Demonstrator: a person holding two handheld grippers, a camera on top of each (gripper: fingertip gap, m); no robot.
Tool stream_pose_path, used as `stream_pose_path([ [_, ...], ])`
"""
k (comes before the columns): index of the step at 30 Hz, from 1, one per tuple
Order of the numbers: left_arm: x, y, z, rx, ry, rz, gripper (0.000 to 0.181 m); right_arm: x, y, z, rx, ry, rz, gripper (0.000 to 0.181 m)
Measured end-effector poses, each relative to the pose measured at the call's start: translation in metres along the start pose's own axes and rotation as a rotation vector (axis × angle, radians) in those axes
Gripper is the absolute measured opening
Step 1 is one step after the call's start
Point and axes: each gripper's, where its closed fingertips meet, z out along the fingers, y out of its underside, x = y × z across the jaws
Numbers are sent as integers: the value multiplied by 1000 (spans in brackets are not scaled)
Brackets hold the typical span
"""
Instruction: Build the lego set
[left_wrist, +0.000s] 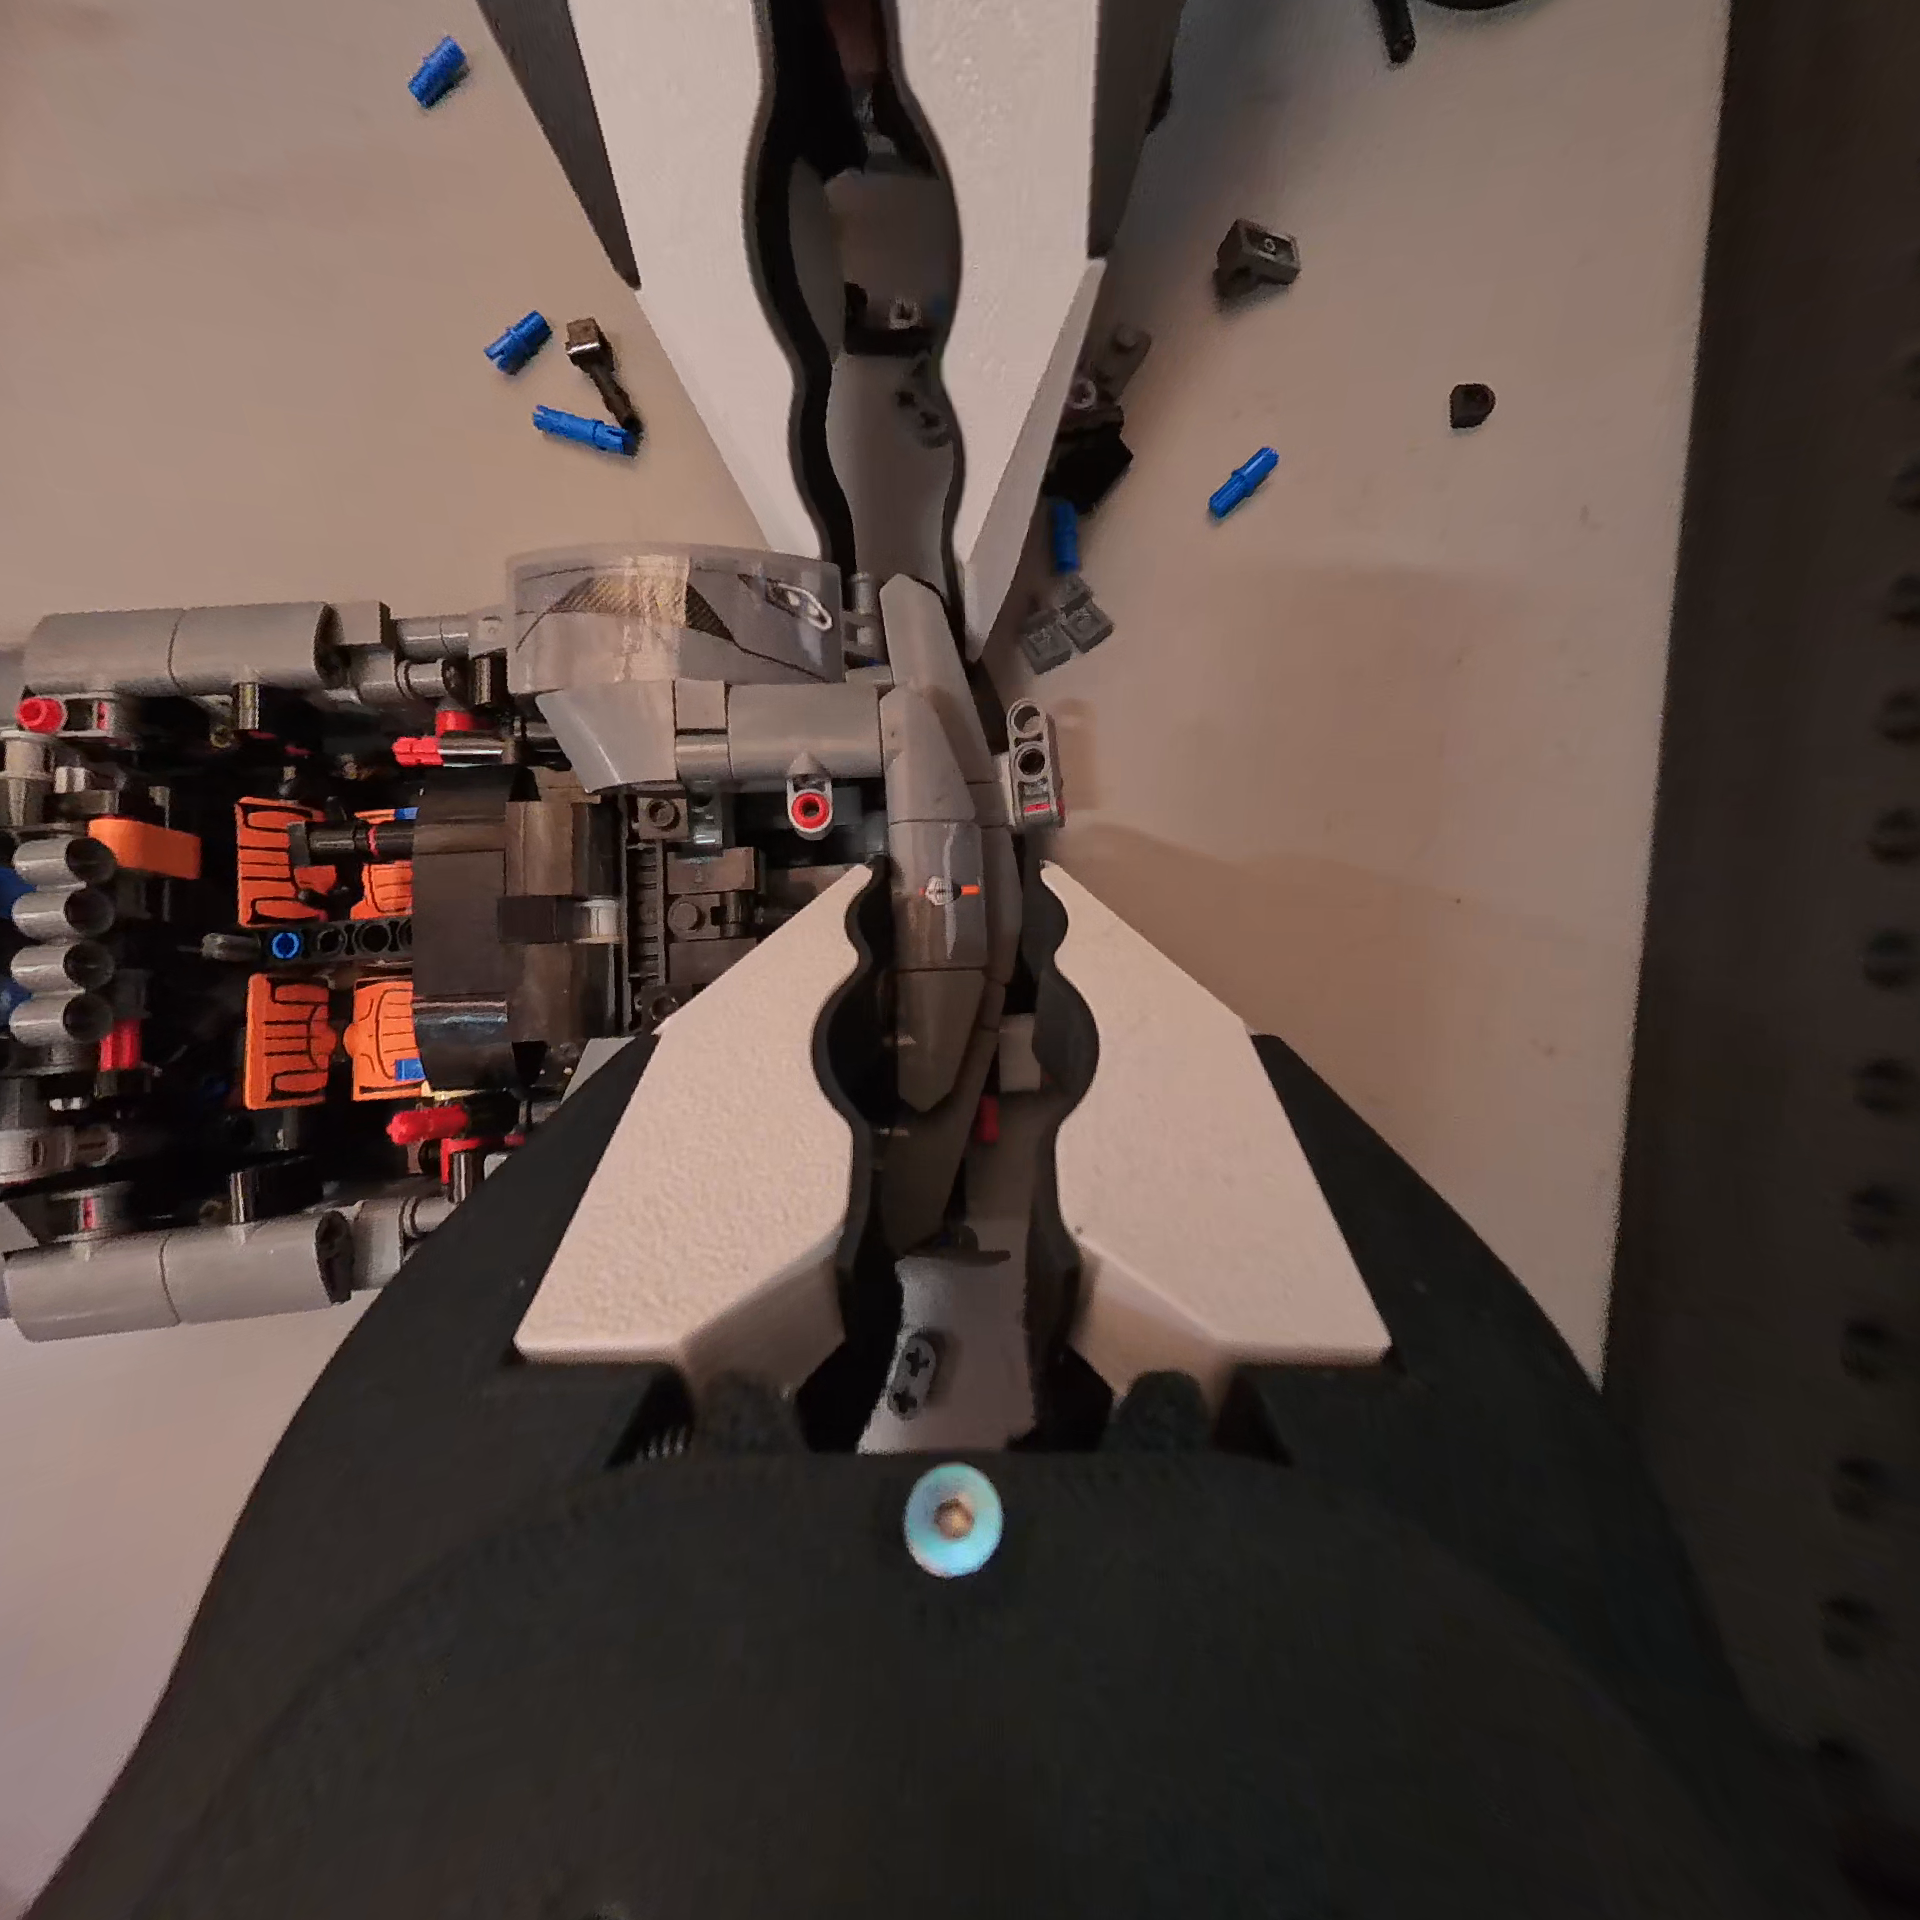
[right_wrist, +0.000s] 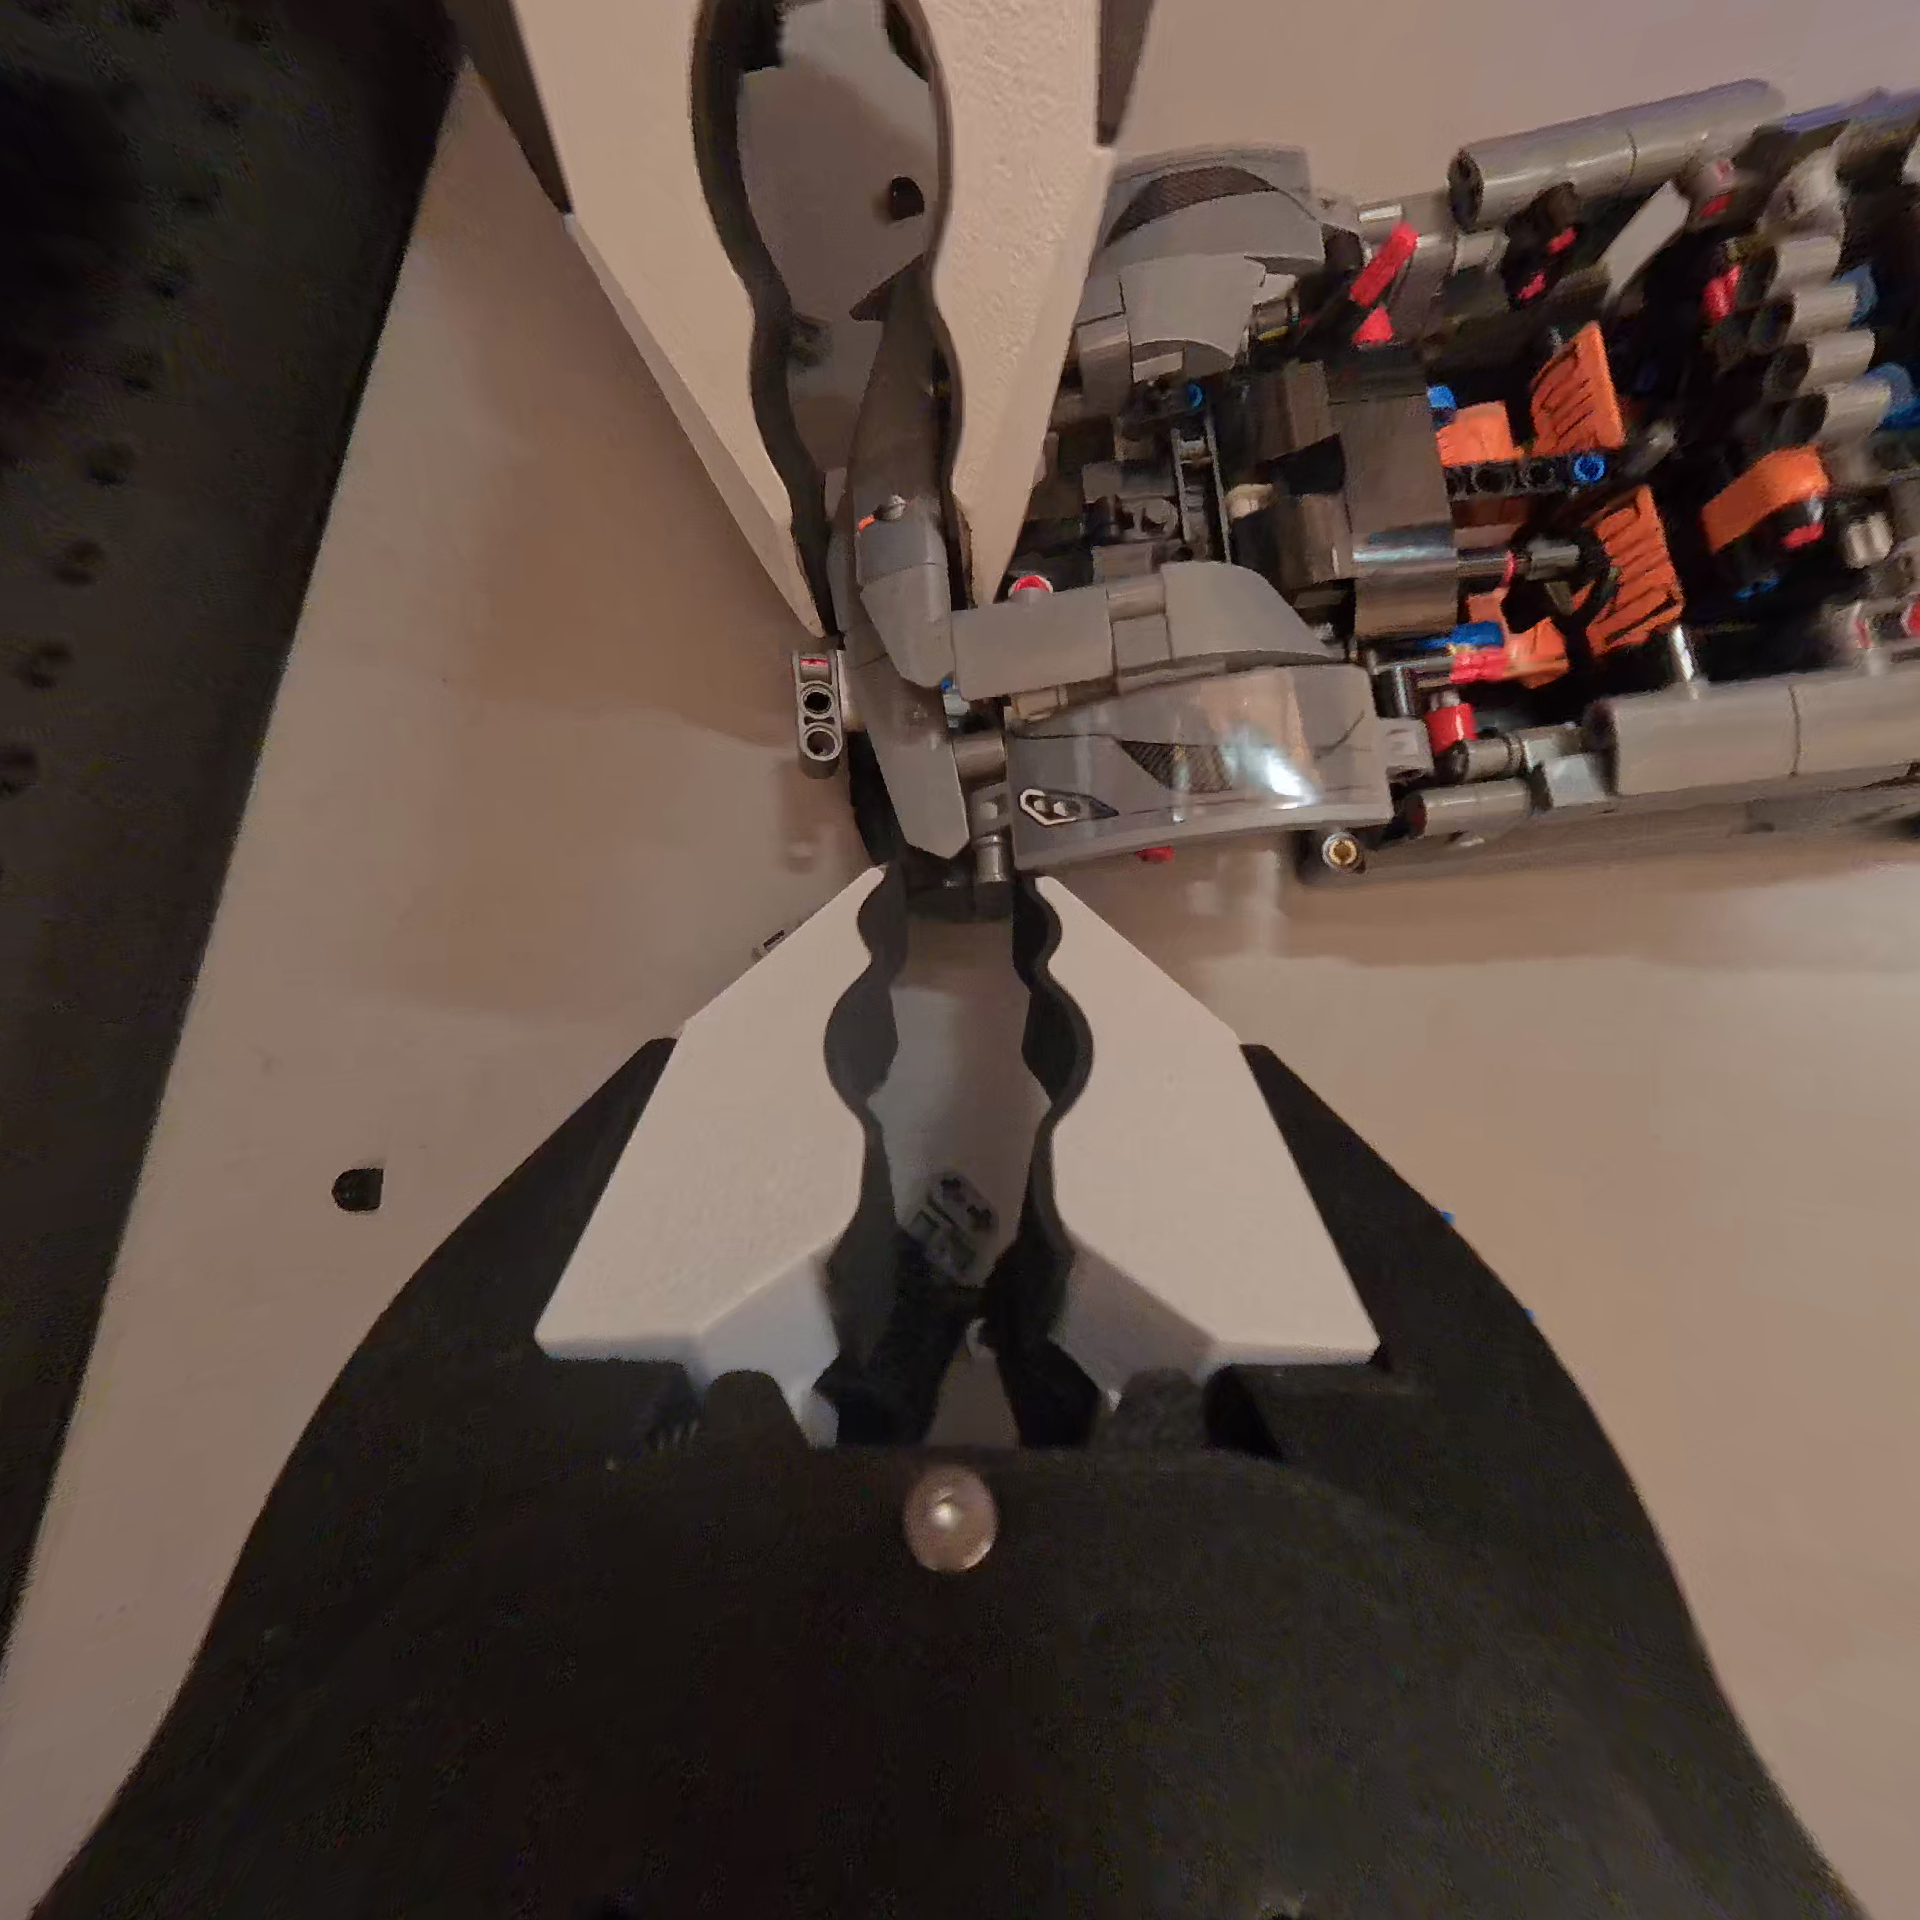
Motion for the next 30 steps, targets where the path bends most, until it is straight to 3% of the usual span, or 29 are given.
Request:
stream_pose_path([
  [17, 0, -2, 1, 3, 20, 5, 21, 5, 10, -13, -9, -25, -54, 18],
  [24, 0, -4, 1, -3, 22, 6, 22, 10, 14, -15, 2, -57, 10, 19],
  [30, 0, -5, -2, -8, 34, -12, 32, 8, 13, -15, 3, -66, 20, 23],
])
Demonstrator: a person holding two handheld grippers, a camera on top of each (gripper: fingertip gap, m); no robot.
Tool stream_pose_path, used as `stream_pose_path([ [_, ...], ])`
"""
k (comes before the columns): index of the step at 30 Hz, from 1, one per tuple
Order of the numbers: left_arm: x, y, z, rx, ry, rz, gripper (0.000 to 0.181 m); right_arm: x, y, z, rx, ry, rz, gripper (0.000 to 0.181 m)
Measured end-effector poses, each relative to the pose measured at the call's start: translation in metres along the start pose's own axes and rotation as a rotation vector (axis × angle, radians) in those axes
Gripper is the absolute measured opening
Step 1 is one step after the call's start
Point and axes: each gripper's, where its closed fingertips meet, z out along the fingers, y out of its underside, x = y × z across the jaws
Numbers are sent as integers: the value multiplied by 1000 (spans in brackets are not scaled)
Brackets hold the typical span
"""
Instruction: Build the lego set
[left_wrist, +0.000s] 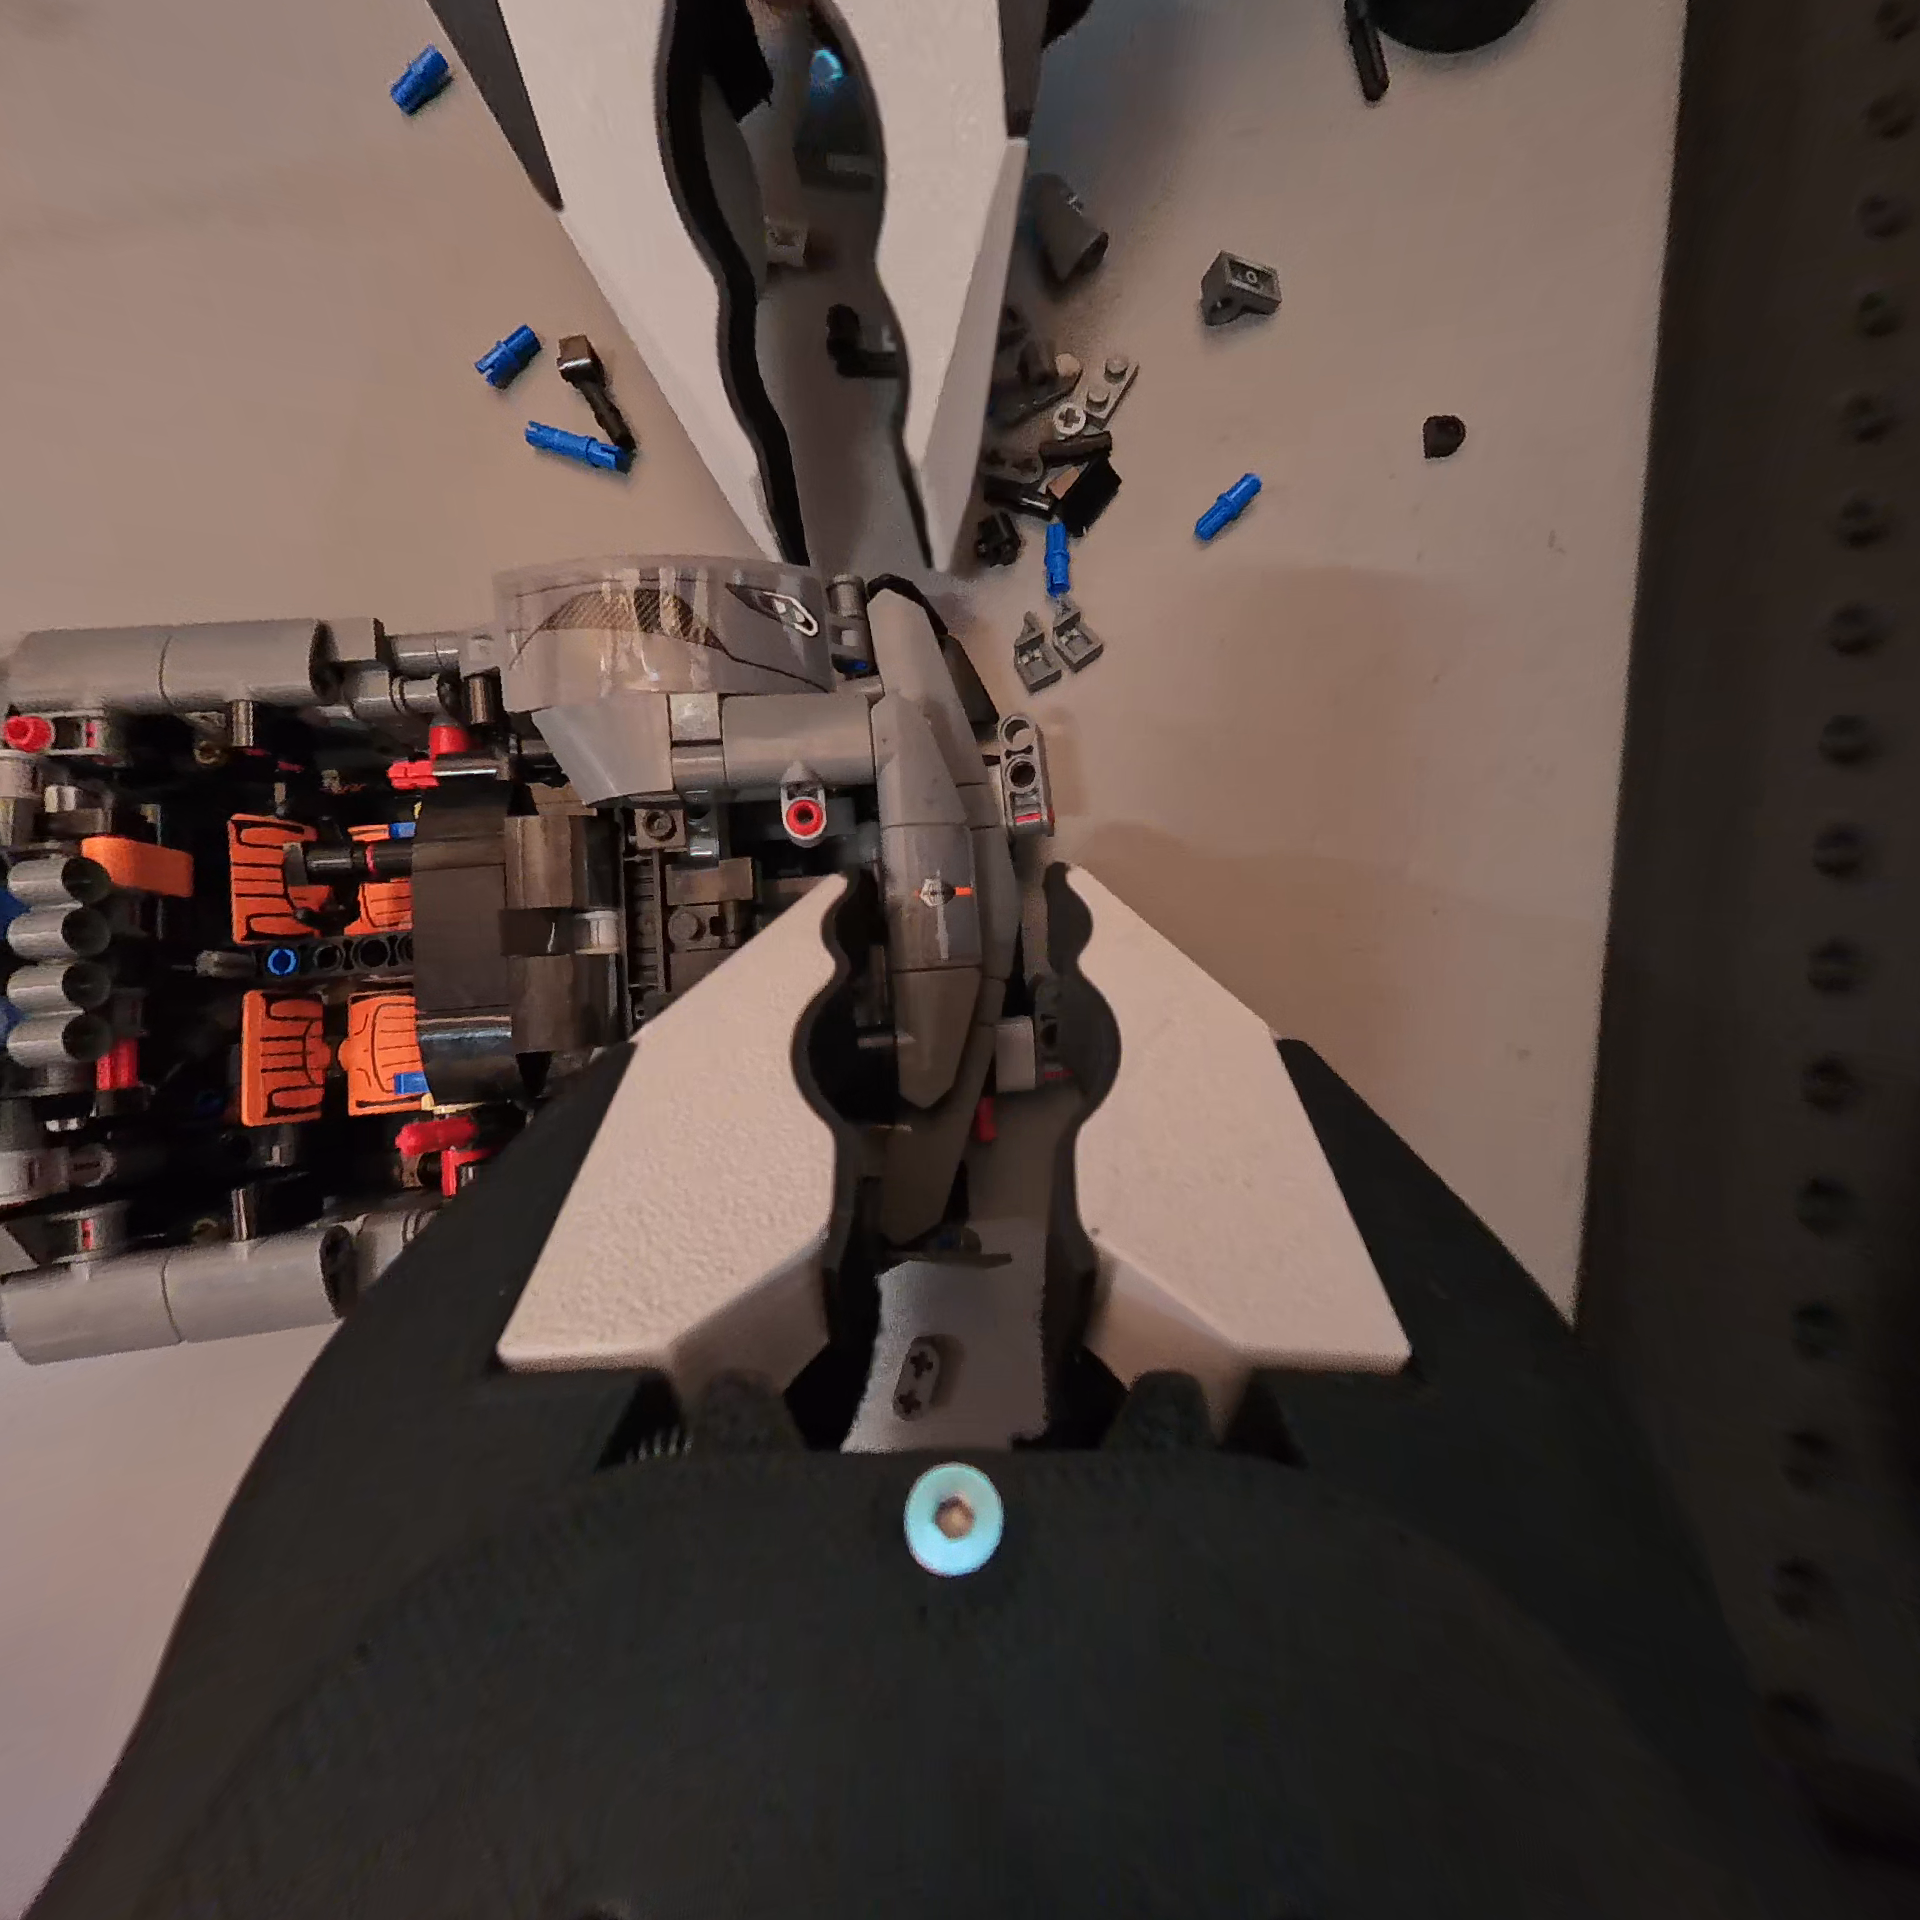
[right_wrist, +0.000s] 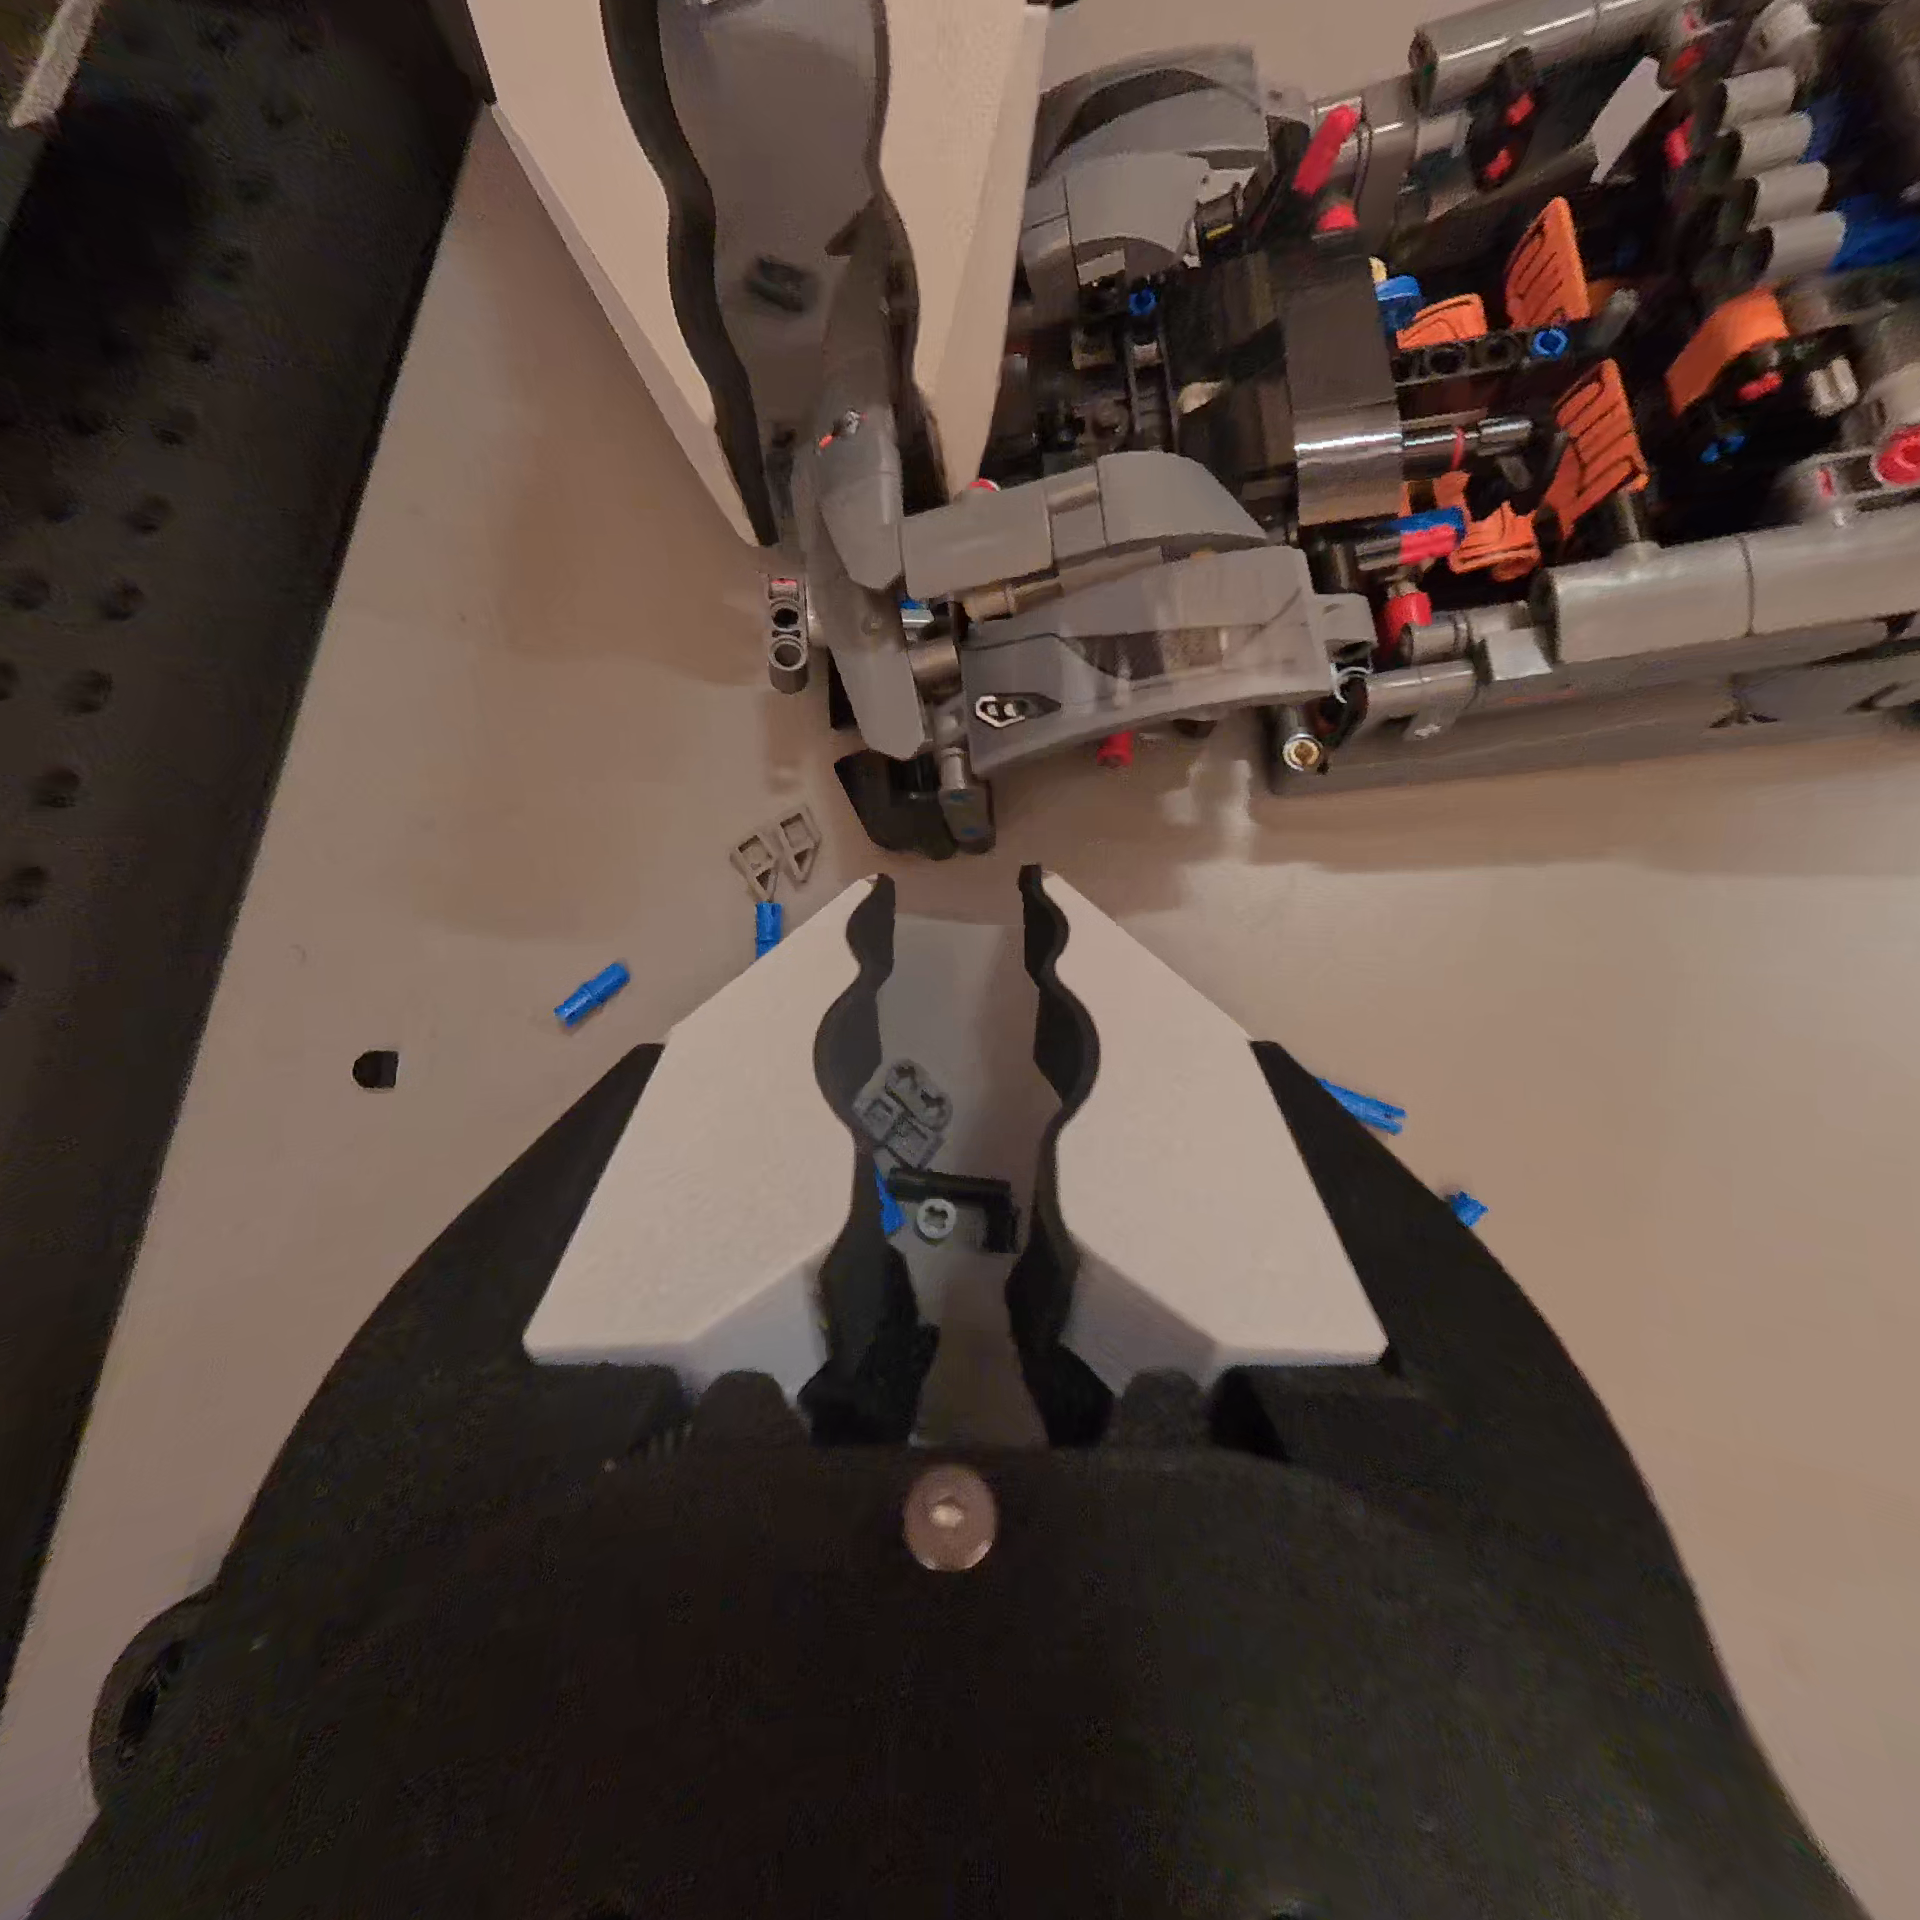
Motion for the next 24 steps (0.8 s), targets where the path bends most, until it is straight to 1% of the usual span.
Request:
stream_pose_path([
  [5, 0, 0, 2, -15, -14, 13, 32, -3, -4, 14, 2, 28, -9, 37],
  [7, -1, 1, 2, -14, -22, 12, 30, -5, -5, 17, -6, 29, -12, 25],
  [9, -3, 1, 2, -14, -26, 11, 28, -6, -6, 16, -4, 22, -11, 22],
  [13, -3, 2, 1, -17, -23, 12, 27, -9, -12, 9, 21, -32, 29, 22],
  [16, -3, 2, 2, -12, -20, 9, 25, -8, -13, 6, 19, -34, 29, 22],
  [21, -3, 3, 1, -14, -22, 15, 23, -9, -16, -3, 51, -114, 110, 22],
  [24, -2, 2, 1, -12, -13, 7, 23, -9, -15, -5, 61, -145, 125, 22],
])
